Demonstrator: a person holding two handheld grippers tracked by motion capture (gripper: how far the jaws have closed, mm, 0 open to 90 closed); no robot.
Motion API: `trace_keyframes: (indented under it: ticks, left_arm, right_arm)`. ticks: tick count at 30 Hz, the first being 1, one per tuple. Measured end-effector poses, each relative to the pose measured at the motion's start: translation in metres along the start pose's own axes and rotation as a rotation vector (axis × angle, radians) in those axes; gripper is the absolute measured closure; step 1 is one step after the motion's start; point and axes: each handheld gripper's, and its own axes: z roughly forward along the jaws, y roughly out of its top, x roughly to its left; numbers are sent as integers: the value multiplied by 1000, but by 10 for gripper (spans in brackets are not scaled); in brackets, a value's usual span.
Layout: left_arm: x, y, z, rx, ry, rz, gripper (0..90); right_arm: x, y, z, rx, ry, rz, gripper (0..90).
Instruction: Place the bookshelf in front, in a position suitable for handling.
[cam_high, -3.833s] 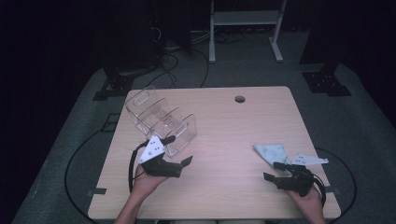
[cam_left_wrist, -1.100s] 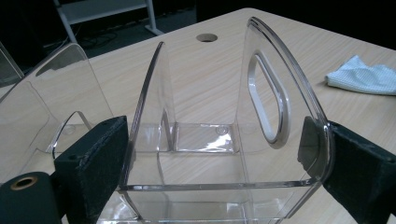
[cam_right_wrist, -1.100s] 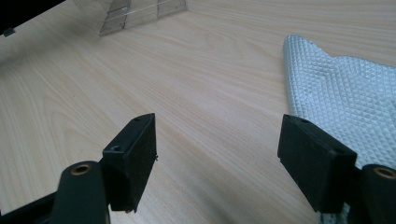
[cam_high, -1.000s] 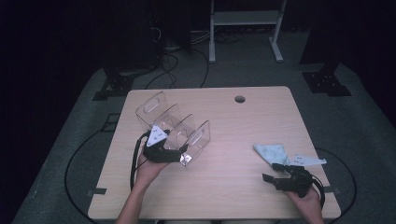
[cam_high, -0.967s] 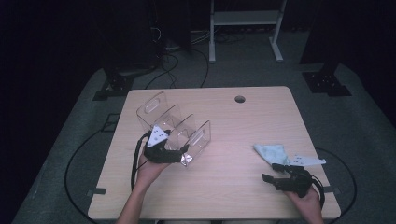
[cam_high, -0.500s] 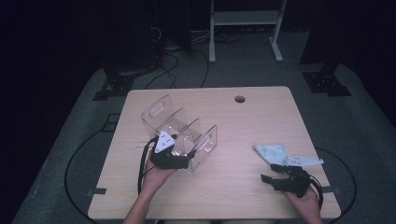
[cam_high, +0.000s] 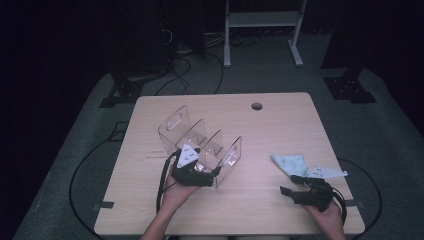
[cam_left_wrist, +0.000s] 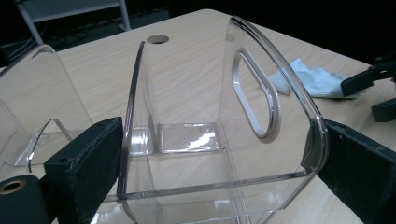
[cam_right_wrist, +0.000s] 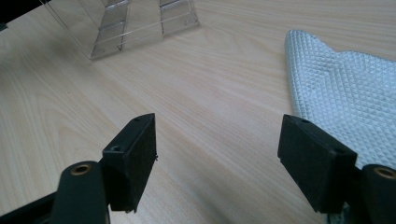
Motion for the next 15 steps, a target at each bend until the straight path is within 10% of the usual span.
trace_keyframes:
  ticks: [15]
  left_arm:
    - [-17,3,4,14,-38,25,38]
  right_arm:
    - [0,0,1,5,4,0,276]
